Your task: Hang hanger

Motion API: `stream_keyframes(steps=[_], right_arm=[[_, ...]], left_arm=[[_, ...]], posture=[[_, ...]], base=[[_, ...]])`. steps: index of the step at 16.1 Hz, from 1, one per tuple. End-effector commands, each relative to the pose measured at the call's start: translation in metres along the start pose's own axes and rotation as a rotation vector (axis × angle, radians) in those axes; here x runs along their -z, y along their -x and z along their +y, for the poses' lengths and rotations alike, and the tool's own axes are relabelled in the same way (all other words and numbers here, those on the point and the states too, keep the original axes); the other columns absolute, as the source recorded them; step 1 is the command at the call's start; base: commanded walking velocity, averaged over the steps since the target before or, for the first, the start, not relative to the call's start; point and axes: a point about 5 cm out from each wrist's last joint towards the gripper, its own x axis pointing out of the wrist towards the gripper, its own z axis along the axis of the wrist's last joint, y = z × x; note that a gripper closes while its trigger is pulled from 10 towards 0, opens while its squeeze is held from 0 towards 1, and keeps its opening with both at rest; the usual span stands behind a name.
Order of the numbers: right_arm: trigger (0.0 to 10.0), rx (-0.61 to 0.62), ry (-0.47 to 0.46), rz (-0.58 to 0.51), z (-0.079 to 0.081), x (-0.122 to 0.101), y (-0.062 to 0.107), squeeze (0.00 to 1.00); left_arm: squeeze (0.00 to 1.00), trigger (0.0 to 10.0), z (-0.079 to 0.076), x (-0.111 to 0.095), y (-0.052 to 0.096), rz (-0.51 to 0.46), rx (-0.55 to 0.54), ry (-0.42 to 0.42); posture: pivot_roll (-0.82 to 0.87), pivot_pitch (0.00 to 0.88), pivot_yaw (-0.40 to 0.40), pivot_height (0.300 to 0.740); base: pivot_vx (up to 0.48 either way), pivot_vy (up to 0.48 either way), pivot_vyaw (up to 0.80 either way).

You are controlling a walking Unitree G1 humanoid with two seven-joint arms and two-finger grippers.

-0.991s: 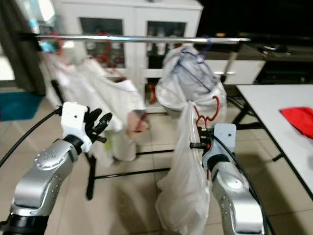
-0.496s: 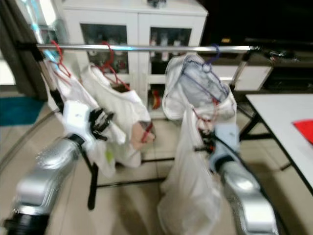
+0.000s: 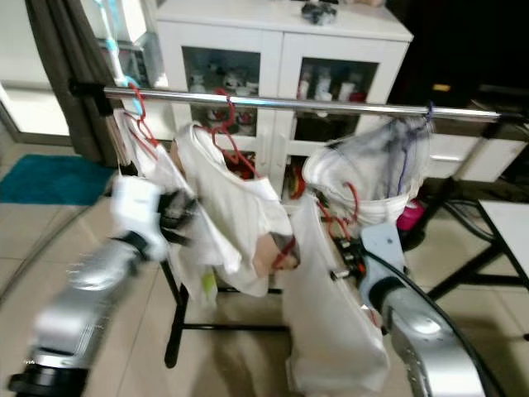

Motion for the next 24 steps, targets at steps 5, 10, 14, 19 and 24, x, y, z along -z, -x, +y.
stream_keyframes(steps=[5,10,14,19,24], right_arm=[[10.0,-0.053,0.03,-0.065,0.008,-0.018,0.007,0.0],[10.0,-0.051,0.005,-0.099,0.011,-0.028,0.008,0.0],[10.0,0.015,0.009,-0.195,0.017,-0.047,-0.001,0.0],[10.0,0.19,-0.002,-0.251,0.009,-0.071,-0.021,0.0],[10.0,0.319,-0.027,-0.302,-0.017,-0.096,-0.036,0.0]], left_arm=[[0.0,10.0,0.003,0.001,0.008,0.009,0.0,-0.044],[0.0,10.0,0.0,0.003,0.009,0.024,0.035,-0.089],[0.0,10.0,-0.006,0.0,0.007,0.017,0.104,-0.133],[0.0,10.0,-0.018,-0.013,0.009,-0.034,0.244,-0.167],[0.0,10.0,-0.03,-0.017,0.011,-0.052,0.359,-0.171]], posture=[[-0.05,0.042,-0.053,0.74],[-0.05,0.041,-0.045,0.74],[-0.05,0.034,-0.044,0.74],[-0.03,0.019,-0.039,0.74],[-0.03,0.007,-0.038,0.74]], base=[[0.197,0.0,0.0],[0.0,0.0,0.0],[0.0,0.0,0.0],[0.0,0.0,0.0],[0.0,0.0,0.0]])
